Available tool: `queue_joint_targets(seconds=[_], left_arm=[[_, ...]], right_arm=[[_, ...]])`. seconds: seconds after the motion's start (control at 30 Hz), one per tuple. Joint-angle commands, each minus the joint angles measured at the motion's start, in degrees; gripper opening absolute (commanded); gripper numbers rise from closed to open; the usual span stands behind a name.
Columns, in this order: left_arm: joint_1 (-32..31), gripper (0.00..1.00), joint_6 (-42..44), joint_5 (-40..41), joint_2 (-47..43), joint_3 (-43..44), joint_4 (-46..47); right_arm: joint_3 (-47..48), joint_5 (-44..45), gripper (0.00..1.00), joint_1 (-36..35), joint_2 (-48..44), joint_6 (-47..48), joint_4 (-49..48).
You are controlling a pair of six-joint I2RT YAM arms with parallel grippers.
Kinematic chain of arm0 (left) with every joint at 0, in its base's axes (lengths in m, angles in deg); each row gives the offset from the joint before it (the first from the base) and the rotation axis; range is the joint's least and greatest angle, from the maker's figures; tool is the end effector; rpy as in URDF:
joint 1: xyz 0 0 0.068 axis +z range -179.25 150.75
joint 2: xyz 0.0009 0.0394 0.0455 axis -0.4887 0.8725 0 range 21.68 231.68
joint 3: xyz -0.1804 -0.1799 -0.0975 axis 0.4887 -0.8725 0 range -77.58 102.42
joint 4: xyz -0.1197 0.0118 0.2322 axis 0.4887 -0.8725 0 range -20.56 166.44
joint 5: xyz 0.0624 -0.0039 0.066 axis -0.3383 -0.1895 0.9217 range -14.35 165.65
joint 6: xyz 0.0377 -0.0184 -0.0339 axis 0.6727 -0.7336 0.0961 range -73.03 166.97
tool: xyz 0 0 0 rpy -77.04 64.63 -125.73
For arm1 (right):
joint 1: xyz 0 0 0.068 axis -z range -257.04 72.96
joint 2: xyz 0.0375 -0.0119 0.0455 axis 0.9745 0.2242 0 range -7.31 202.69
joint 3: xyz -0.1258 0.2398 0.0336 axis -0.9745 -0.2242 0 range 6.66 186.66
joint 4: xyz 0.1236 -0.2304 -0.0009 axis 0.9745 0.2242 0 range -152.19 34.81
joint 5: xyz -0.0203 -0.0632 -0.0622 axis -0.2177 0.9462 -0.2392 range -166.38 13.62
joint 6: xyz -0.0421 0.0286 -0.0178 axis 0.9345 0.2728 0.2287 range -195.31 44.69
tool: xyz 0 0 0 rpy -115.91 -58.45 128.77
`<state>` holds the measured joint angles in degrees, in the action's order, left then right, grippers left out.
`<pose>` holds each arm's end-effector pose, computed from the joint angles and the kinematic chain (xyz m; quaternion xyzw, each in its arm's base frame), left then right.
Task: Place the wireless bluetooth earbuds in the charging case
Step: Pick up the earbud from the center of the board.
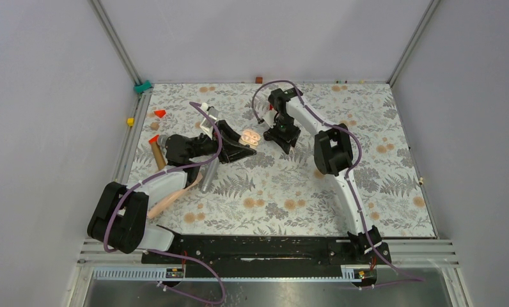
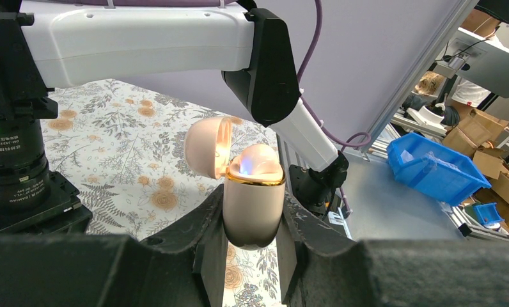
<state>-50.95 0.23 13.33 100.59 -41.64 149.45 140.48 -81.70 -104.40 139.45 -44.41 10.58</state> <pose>0.2374 -0.1283 0.2947 0.3448 0.5147 -0.6307 0.4675 0.4438 0.2332 0.1527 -0.4875 0.8711 0.0452 0.0388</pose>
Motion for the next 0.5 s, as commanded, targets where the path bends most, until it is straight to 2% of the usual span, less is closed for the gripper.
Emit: queue_joint_targets(seconds=[0.0, 0.23, 0.33, 0.47], left_arm=[[-0.13, 0.0, 0.77, -0.86, -1.28, 1.26, 2.75], [-0.16, 0.0, 0.8, -0.85, -1.28, 1.28, 2.74], [-0.18, 0.0, 0.77, -0.89, -1.25, 1.26, 2.79], [-0.14, 0.0, 0.77, -0.92, -1.22, 1.24, 2.86]], right_arm=[[0.16, 1.62, 0.53, -0.66, 0.07, 1.55, 0.38], [0.01, 3.12, 0.5, -1.31, 0.12, 2.62, 0.36], [-0.12, 3.59, 0.44, -1.64, 0.11, 3.06, 0.35], [-0.13, 3.91, 0.42, -1.89, 0.13, 3.38, 0.39]])
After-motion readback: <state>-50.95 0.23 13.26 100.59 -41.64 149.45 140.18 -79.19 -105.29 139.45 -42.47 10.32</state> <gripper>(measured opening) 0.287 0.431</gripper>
